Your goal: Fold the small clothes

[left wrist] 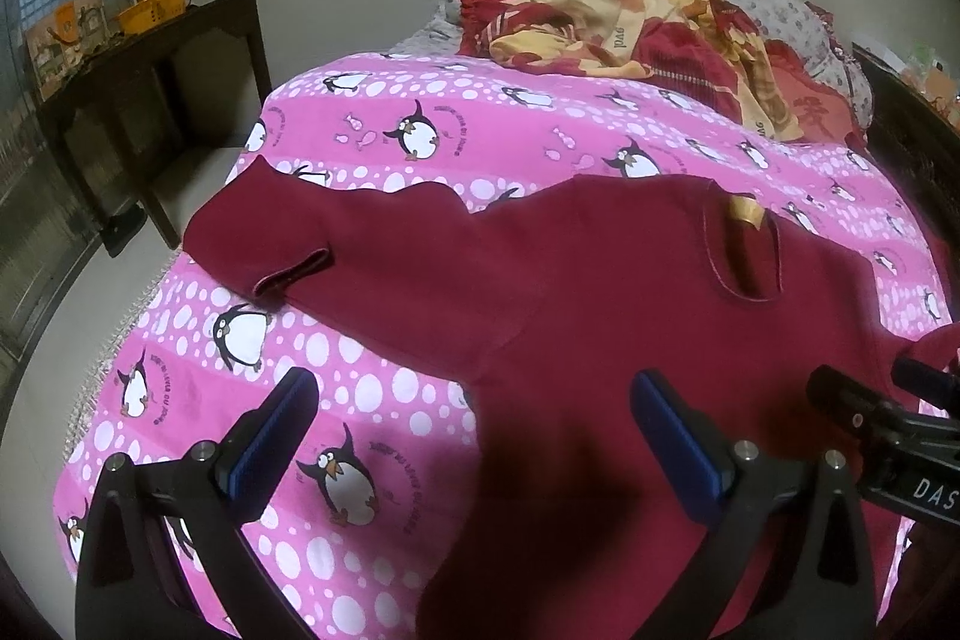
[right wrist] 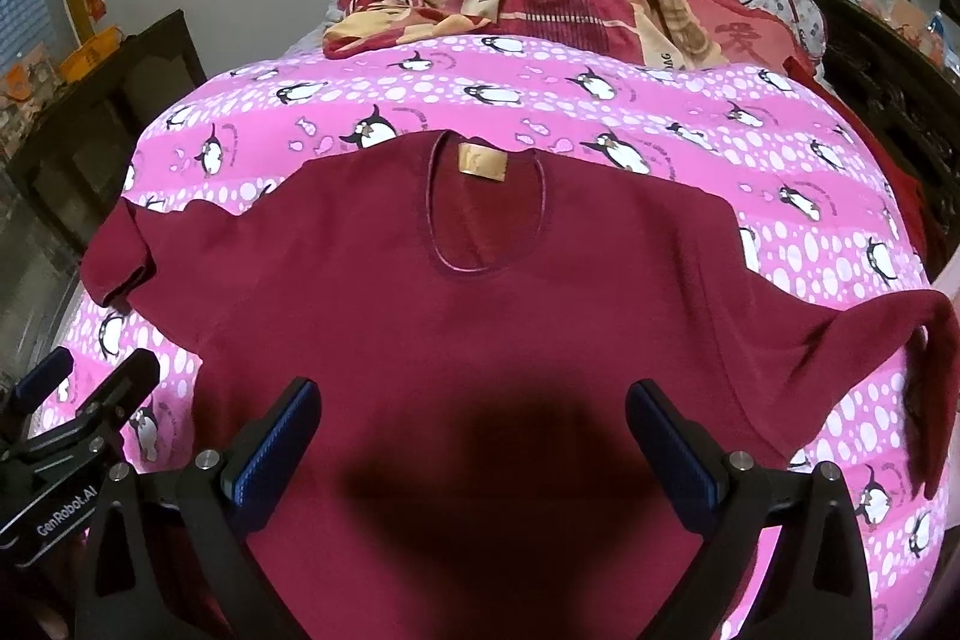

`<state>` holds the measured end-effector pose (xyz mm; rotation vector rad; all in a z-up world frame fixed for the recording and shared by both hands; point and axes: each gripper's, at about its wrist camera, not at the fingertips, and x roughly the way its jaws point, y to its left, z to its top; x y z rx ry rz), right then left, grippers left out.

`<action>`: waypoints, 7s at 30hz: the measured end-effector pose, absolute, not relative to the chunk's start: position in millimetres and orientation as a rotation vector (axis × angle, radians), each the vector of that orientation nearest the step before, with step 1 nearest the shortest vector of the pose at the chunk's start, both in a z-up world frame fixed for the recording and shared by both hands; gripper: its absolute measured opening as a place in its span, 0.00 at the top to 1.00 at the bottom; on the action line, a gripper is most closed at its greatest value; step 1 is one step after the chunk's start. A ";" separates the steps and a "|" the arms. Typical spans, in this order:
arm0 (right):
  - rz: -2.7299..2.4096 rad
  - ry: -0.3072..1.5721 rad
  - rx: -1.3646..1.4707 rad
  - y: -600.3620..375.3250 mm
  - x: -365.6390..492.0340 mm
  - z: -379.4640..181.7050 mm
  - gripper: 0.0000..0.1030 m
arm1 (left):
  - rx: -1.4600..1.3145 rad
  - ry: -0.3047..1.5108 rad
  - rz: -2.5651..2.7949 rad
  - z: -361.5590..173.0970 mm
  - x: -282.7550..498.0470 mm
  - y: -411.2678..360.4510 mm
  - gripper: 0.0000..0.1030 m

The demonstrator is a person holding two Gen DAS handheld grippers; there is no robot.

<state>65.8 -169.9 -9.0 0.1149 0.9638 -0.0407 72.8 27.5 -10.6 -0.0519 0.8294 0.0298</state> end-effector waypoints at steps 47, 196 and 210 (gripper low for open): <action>0.029 1.007 0.092 -142.0 78.7 -21.9 0.00 | -0.099 0.834 0.110 -16.6 95.1 94.0 0.00; 0.476 1.058 -0.104 -7.0 246.4 -82.0 0.95 | -0.005 1.027 -0.013 -80.6 127.0 63.0 0.25; 0.160 1.102 -0.188 -189.6 108.7 -39.1 0.34 | 0.012 0.961 -0.024 -47.3 127.7 45.0 0.25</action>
